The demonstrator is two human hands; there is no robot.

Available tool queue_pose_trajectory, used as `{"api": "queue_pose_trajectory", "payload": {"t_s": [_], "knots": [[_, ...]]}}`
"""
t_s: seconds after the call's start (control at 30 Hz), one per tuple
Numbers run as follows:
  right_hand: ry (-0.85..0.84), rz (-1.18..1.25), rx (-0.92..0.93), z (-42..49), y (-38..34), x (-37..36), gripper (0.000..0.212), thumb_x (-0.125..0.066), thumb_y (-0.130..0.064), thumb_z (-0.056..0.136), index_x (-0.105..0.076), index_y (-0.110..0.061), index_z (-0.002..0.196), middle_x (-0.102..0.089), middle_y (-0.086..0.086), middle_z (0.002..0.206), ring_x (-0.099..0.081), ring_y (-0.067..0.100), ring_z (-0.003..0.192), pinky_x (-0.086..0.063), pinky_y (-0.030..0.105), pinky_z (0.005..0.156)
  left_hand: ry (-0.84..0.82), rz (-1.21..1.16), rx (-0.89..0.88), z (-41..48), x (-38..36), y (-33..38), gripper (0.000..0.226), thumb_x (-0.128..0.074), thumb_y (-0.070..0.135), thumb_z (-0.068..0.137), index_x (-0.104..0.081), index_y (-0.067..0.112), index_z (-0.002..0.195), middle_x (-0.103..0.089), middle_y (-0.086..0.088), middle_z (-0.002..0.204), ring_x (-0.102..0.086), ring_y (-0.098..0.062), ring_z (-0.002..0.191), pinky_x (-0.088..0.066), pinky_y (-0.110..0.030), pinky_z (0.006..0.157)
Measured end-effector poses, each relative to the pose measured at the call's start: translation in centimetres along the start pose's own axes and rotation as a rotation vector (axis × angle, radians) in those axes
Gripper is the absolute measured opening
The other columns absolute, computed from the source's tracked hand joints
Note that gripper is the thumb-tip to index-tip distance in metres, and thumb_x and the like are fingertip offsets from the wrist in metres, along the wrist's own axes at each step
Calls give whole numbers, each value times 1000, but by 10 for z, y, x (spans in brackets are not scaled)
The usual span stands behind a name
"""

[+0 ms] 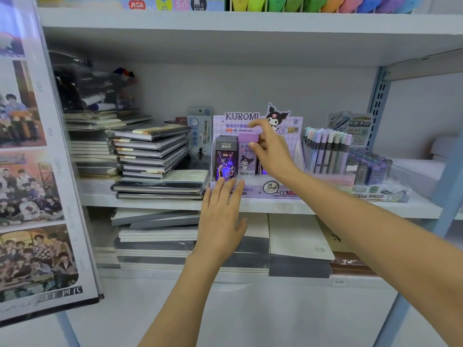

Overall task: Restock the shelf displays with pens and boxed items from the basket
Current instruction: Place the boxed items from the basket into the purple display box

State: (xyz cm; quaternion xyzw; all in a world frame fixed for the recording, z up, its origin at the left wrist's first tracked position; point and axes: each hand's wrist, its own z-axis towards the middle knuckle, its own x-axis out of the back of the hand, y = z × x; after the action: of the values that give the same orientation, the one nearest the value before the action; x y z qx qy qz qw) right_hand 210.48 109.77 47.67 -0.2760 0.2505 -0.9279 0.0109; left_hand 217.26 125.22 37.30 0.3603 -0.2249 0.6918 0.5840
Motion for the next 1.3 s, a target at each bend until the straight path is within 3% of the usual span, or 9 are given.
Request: {"api": "queue_pose_trajectory", "payload": {"t_s": [0.23,0.4,0.5,0.6,0.73,0.9,1.0,1.17,1.3], "knots": [[37,-267,66,-6,5,-5,31,-60,-6,91,-58,-17,120,-43,-7,105,-48,11,91,-44,26,75,-7,18,-8,0,0,0,76,-55,30,93,-11,20,155,-15,-2,160,-1,-22,150,0,-41,122],[-80,-251,-36,-10,0,7,46,-57,-12,95,-48,-23,138,-44,1,119,-48,16,103,-48,35,91,-22,22,-28,-3,0,0,78,-54,27,93,-8,19,155,-7,-3,163,5,-21,150,3,-40,122],[-61,-158,50,-29,-13,19,53,-58,-12,94,-43,-21,144,-43,3,130,-45,14,116,-42,29,99,24,-29,-51,-17,2,3,72,-60,16,90,-25,14,153,-12,-9,162,-3,-26,151,-4,-44,122],[-36,7,240,-74,-24,27,29,-56,-5,93,-61,-11,122,-54,5,114,-55,14,99,-47,25,85,103,-89,-39,-45,-8,10,59,-66,1,81,-50,5,137,-35,-19,151,-29,-37,143,-28,-52,114],[-240,101,278,-156,-7,20,15,-56,-7,93,-70,-11,98,-63,-6,90,-55,5,78,-43,17,66,50,-98,-44,-96,-45,19,53,-67,-6,74,-59,1,126,-51,-21,136,-52,-39,123,-46,-50,96],[-617,124,-110,-259,61,-12,15,-57,-15,95,-71,-18,99,-63,-17,85,-59,-1,72,-47,15,67,-338,-232,143,-189,-117,36,43,-62,2,85,-58,7,128,-52,-15,135,-52,-34,121,-44,-41,98],[-797,148,-375,-318,107,-33,15,-57,-16,95,-70,-16,102,-69,-3,88,-64,10,72,-54,28,73,-593,-229,208,-250,-161,43,47,-48,13,95,-42,17,142,-32,-3,154,-32,-21,140,-29,-31,112],[-1117,190,-764,-417,153,-72,28,-53,-26,98,-58,-16,123,-65,2,114,-63,13,98,-52,25,89,-885,-55,238,-320,-206,44,59,-35,20,102,-10,18,155,5,4,162,-3,-18,150,-14,-32,120],[-1261,226,-957,-479,168,-105,44,-52,-33,98,-43,-15,137,-53,6,133,-54,15,113,-48,33,99,-931,-87,213,-346,-218,43,63,-81,30,74,-61,9,130,-49,-4,142,-60,-21,121,-55,-32,90]]}}
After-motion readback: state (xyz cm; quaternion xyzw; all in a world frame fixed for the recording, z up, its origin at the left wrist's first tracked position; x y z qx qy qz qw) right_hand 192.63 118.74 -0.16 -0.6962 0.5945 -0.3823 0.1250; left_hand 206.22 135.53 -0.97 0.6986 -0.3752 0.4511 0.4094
